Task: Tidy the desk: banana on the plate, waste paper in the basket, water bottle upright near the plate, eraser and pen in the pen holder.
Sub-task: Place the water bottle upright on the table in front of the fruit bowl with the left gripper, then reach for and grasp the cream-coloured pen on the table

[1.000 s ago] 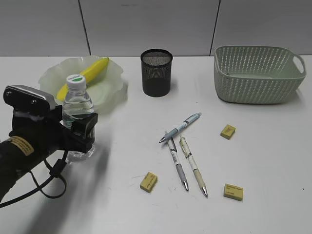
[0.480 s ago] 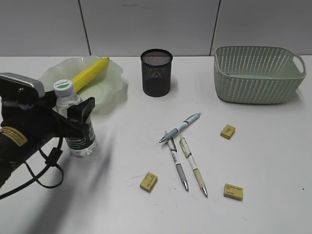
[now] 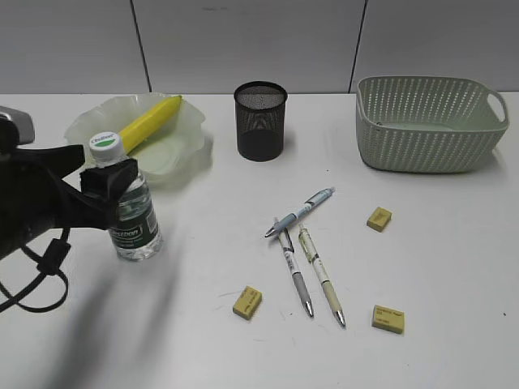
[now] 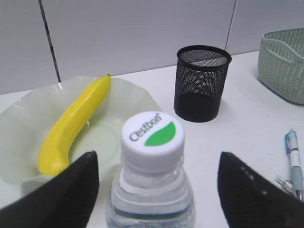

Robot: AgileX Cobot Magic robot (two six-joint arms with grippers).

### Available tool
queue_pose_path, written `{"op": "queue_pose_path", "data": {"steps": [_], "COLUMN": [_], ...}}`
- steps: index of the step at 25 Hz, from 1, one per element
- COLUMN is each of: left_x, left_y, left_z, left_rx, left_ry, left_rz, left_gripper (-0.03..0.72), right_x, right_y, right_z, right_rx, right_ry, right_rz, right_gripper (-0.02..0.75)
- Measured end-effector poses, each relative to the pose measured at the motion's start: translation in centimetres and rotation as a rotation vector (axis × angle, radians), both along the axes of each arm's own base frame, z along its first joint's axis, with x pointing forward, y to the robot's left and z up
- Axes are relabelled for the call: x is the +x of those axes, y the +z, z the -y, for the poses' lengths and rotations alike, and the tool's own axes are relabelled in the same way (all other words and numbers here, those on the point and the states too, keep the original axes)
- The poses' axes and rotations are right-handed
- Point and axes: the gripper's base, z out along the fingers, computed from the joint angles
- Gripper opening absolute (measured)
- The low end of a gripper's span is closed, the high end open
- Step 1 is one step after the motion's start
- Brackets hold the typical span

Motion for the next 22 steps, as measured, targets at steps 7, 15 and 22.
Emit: {"op": "queue_pose_path", "data": {"steps": [7,15,22], "left_x": [-3.5,-9.2,-14.2], "left_y": [3.6,11.9,13.6], "left_z": [-1.3,-3.6,-6.4], "left_rx": [0.021,0.015,0.186], "left_ry": [-0.050,-0.147,-0.182], "left_rz": [-0.168,-0.207,-0.363], "left_gripper": [0.584,0.584,0.583], "right_x": [0.0,0.0,0.0], "right_y": [0.0,0.0,0.0], "right_z": [0.0,0.0,0.0], "right_rx": [0.000,0.000,0.000], "right_ry": [0.000,0.000,0.000], "right_rz": [0.000,0.000,0.000], "right_gripper": [0.546,0.546,0.546]}}
